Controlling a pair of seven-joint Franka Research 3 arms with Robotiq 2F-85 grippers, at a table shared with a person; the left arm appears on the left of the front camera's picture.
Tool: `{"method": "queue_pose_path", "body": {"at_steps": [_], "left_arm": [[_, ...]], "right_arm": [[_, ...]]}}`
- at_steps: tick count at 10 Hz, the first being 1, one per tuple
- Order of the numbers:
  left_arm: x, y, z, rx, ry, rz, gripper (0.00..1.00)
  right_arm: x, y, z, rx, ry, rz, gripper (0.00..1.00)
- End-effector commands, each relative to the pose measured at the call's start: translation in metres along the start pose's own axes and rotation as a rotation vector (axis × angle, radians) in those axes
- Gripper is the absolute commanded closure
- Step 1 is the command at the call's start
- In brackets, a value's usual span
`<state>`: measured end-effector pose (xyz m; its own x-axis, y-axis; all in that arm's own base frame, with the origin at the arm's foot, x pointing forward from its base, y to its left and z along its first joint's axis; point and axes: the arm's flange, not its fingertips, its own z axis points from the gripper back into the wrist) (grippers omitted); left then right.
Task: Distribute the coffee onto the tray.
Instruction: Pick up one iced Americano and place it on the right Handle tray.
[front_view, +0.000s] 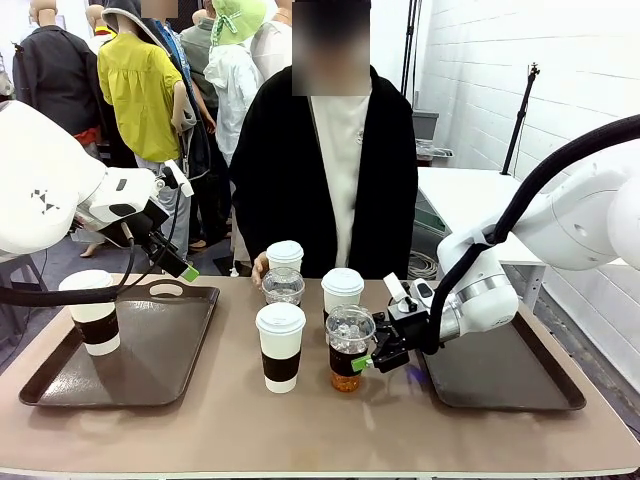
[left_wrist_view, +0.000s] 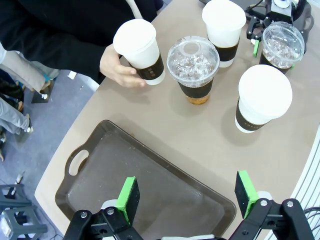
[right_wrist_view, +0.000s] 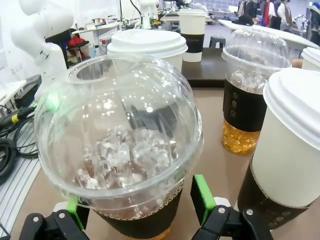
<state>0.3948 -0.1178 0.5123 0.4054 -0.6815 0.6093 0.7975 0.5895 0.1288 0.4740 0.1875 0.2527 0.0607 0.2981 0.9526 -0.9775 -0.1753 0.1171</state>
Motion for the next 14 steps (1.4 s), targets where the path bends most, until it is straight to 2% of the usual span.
{"method": "queue_pose_path", "body": {"at_steps": [1, 2, 7, 9, 13, 14], "left_arm": [[-0.002, 0.001, -0.001, -0.012, -0.006, 0.007, 0.00], [-0.002, 0.001, -0.001, -0.012, -0.006, 0.007, 0.00], [-0.002, 0.001, -0.001, -0.012, -0.006, 0.007, 0.00], [-0.002, 0.001, -0.001, -0.012, -0.006, 0.007, 0.00], [-0.002, 0.001, -0.001, -0.012, -0.006, 0.007, 0.00], [-0.002, 0.001, -0.001, -0.012, -0.006, 0.007, 0.00]], "right_arm": [[0.003, -0.005, -0.005, 0.011, 0.031, -0.031, 0.11], [0.004, -0.005, -0.004, 0.005, 0.012, -0.015, 0.29], [0.004, -0.001, 0.000, 0.048, -0.018, -0.055, 0.29], [0.012, 0.012, 0.017, 0.046, -0.028, -0.055, 0.29], [0.036, 0.043, 0.094, -0.097, -0.036, -0.067, 0.29], [0.038, 0.046, 0.124, -0.139, -0.067, -0.072, 0.29]]}}
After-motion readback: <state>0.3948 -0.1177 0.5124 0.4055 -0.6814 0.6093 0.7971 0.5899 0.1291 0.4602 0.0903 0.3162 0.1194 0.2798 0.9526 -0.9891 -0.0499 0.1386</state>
